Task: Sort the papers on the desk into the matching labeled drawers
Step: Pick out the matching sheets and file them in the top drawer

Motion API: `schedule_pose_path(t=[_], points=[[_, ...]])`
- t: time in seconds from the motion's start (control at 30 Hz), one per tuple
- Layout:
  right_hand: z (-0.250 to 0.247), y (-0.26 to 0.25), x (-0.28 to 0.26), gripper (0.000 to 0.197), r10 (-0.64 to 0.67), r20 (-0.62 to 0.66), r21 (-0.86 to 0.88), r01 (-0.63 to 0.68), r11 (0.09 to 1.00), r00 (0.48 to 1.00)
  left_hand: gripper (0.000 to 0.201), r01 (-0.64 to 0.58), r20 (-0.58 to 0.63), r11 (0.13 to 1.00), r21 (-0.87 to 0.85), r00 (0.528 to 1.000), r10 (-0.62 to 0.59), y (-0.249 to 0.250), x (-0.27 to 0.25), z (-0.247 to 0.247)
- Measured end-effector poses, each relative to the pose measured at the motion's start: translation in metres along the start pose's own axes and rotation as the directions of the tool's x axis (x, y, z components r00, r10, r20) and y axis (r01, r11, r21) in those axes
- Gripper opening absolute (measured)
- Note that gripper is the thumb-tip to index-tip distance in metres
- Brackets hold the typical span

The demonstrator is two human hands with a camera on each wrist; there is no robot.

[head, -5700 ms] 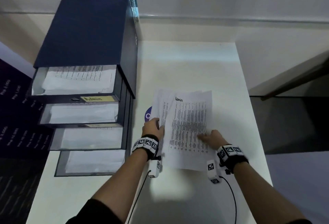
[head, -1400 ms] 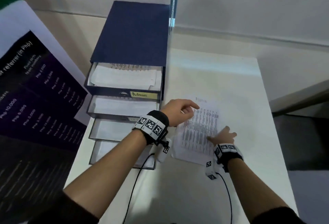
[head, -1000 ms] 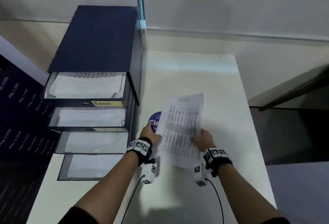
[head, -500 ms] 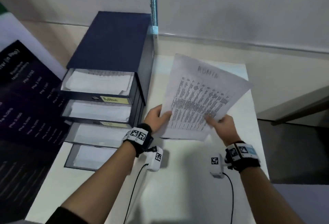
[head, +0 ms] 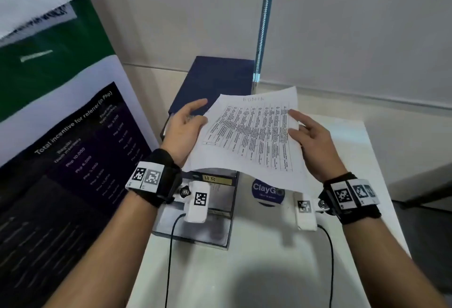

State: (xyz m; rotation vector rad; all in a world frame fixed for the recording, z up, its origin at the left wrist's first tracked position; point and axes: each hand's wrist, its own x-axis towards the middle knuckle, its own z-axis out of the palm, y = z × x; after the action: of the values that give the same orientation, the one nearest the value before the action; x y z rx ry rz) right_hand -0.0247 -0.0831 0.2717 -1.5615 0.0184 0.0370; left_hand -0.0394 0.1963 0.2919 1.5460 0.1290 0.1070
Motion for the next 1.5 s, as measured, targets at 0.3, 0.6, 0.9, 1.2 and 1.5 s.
schedule_pose_path(t=[0.3,0.6,0.9,1.2,1.5], points=[[0.127,0.011,-0.008,0.025,0.308,0.118,-0.002,-0.310,0.951,0.944,0.028,0.018,0.086,0.995,0.100,0.996,-0.027,0.004,-0.005,-0.142],[0.147,0.025,0.026,0.019,0.459,0.019,0.044,-0.460,0.887,0.888,0.026,0.254,0.080,0.950,0.180,0.959,-0.272,-0.029,-0.003,-0.156],[0.131,0.023,0.038,0.032,0.506,0.221,-0.096,-0.498,0.862,0.833,0.017,0.248,-0.022,0.965,0.090,0.969,-0.247,-0.053,0.034,-0.140],[0.130,0.025,0.080,0.032,0.477,0.165,-0.297,-0.418,0.859,0.863,0.012,-0.046,-0.210,0.883,0.468,0.964,0.162,-0.083,0.082,-0.109],[0.131,0.057,0.122,0.033,0.391,-0.068,-0.322,-0.391,0.862,0.918,0.051,-0.298,0.294,0.321,0.899,0.954,0.064,-0.101,0.089,-0.076]])
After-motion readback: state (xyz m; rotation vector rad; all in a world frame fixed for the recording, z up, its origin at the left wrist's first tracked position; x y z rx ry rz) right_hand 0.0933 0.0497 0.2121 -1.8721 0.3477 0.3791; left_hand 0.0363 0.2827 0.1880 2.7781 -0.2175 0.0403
